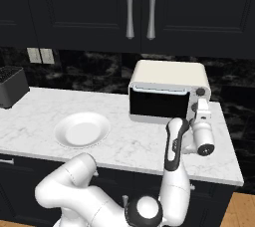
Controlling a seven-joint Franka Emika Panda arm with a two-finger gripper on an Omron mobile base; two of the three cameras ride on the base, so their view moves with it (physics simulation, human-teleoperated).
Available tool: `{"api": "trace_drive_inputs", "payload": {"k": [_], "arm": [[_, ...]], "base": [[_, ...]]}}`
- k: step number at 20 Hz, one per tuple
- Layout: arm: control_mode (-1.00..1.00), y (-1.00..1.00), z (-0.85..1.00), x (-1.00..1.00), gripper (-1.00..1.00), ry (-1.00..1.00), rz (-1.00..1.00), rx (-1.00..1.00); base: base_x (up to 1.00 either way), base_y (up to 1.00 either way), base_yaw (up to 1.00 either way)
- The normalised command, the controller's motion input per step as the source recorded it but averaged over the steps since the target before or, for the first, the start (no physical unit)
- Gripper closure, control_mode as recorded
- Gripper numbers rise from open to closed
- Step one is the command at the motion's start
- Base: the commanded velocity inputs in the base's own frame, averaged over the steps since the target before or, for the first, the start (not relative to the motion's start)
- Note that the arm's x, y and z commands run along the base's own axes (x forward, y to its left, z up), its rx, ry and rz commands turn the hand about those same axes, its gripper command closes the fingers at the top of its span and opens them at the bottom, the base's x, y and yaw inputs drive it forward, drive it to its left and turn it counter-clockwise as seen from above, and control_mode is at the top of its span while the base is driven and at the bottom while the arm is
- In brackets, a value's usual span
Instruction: Pick up the kebab skewer and baguette bread, and place them inside the toaster oven. Close the toaster oven door and start by setting the timer.
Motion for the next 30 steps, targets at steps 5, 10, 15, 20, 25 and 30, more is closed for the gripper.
{"api": "trace_drive_inputs", "payload": {"k": [5, 10, 15, 20, 25, 30], "arm": [[-1.00, 0.16, 0.00, 0.00, -1.00, 0.00, 0.00, 0.00], [-1.00, 0.16, 0.00, 0.03, -1.00, 0.00, 0.00, 0.00], [-1.00, 0.00, 0.00, 0.12, -1.00, 0.00, 0.00, 0.00], [-1.00, -0.10, 0.00, 0.24, -1.00, 0.00, 0.00, 0.00], [-1.00, -0.11, 0.00, 0.01, -1.00, 0.00, 0.00, 0.00], [-1.00, -0.02, -0.01, -0.13, -1.00, 0.00, 0.00, 0.00]], "base": [[0.00, 0.00, 0.00], [0.00, 0.00, 0.00], [0.00, 0.00, 0.00], [0.00, 0.00, 0.00], [0.00, 0.00, 0.00], [0.00, 0.00, 0.00]]}}
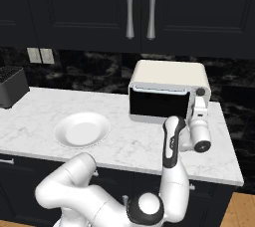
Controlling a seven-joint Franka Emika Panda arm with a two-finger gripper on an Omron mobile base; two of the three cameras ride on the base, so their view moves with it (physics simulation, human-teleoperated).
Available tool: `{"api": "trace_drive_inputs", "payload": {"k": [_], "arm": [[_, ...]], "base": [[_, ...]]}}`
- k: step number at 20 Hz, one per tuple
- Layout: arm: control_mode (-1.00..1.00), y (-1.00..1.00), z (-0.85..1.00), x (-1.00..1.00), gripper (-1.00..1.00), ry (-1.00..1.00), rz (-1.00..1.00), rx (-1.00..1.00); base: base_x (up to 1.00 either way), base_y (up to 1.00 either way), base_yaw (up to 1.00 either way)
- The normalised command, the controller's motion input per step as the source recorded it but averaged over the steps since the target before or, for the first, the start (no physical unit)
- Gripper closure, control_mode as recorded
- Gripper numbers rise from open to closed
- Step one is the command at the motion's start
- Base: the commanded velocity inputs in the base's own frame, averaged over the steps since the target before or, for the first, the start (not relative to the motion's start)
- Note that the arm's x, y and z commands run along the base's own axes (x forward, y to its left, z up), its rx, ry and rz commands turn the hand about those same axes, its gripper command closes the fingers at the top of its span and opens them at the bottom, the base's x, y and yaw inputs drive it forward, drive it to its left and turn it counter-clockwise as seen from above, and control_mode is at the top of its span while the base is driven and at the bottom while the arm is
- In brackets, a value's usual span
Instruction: Pick up the kebab skewer and baguette bread, and place them inside the toaster oven. Close the toaster oven door and start by setting the timer.
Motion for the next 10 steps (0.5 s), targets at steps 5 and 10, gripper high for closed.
{"api": "trace_drive_inputs", "payload": {"k": [5, 10], "arm": [[-1.00, 0.00, -0.04, 0.00, -1.00, 0.00, 0.00, 0.00], [-1.00, 0.00, 0.00, 0.00, 1.00, 0.00, 0.00, 0.00]], "base": [[0.00, 0.00, 0.00], [0.00, 0.00, 0.00]]}}
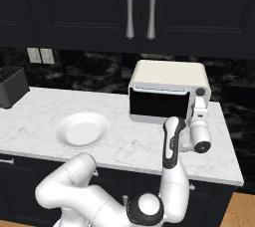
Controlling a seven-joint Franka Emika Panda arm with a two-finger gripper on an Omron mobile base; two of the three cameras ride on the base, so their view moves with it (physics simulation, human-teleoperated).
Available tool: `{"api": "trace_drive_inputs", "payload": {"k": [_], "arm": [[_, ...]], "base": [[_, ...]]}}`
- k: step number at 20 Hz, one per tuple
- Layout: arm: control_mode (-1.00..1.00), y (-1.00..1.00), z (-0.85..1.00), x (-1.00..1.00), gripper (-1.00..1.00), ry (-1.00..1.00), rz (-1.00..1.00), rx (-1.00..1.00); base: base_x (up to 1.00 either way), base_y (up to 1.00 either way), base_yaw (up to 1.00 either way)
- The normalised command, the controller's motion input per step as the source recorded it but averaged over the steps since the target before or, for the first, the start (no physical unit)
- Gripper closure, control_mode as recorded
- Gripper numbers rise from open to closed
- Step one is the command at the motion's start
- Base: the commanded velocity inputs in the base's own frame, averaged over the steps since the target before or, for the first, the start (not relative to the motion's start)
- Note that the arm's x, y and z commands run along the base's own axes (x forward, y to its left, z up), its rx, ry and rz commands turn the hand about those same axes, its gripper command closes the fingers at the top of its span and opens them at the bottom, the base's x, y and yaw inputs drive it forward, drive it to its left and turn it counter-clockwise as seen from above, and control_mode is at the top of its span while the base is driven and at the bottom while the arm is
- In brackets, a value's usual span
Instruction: Pick up the kebab skewer and baguette bread, and place them inside the toaster oven. Close the toaster oven door and start by setting the timer.
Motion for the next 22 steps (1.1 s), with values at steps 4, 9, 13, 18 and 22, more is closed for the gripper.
{"api": "trace_drive_inputs", "payload": {"k": [4, 9, 13, 18, 22], "arm": [[-1.00, 0.00, -0.01, 0.00, 1.00, 0.00, 0.00, 0.00], [-1.00, 0.00, 0.00, 0.00, 1.00, 0.00, -0.01, 0.00], [-1.00, 0.00, 0.00, 0.16, 1.00, 0.00, -0.04, 0.00], [-1.00, 0.00, 0.00, 0.54, 1.00, 0.00, -0.03, 0.00], [-1.00, 0.00, 0.00, 0.07, 1.00, 0.00, -0.02, 0.00]], "base": [[0.00, 0.00, 0.00], [0.00, 0.00, 0.00], [0.00, 0.00, 0.00], [0.00, 0.00, 0.00], [0.00, 0.00, 0.00]]}}
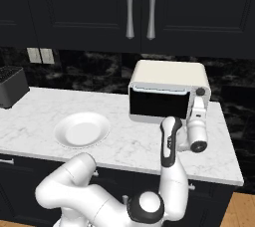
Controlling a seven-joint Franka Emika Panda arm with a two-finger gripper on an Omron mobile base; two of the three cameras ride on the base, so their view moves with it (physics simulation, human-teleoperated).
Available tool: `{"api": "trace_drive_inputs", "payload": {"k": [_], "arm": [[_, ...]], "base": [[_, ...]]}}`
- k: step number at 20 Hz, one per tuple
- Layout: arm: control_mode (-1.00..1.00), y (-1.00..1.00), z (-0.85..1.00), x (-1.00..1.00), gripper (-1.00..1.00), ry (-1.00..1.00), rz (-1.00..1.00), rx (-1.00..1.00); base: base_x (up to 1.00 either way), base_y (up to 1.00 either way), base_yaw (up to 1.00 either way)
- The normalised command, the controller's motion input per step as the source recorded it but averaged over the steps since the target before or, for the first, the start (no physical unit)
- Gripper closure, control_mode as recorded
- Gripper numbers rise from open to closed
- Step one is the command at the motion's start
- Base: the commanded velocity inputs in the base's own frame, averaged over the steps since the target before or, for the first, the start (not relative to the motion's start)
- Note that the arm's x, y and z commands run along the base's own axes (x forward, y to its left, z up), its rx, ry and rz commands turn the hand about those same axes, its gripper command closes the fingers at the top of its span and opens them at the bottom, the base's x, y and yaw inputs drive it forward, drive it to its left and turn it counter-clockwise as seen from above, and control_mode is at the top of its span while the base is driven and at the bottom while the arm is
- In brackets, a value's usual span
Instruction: Pick up the kebab skewer and baguette bread, and place them inside the toaster oven. Close the toaster oven door and start by setting the timer.
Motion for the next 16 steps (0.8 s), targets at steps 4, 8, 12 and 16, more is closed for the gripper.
{"api": "trace_drive_inputs", "payload": {"k": [4, 8, 12, 16], "arm": [[-1.00, 0.00, 0.01, 0.00, 1.00, 0.00, 0.00, 0.00], [-1.00, -0.14, 0.06, 0.00, 1.00, 0.00, 0.00, 0.00], [-1.00, -0.26, 0.15, 0.00, 1.00, 0.01, 0.00, 0.00], [-1.00, -0.26, 0.20, -0.06, 1.00, 0.06, 0.00, 0.00]], "base": [[0.00, 0.00, 0.00], [0.00, 0.00, 0.00], [0.00, 0.00, 0.00], [0.00, 0.00, 0.00]]}}
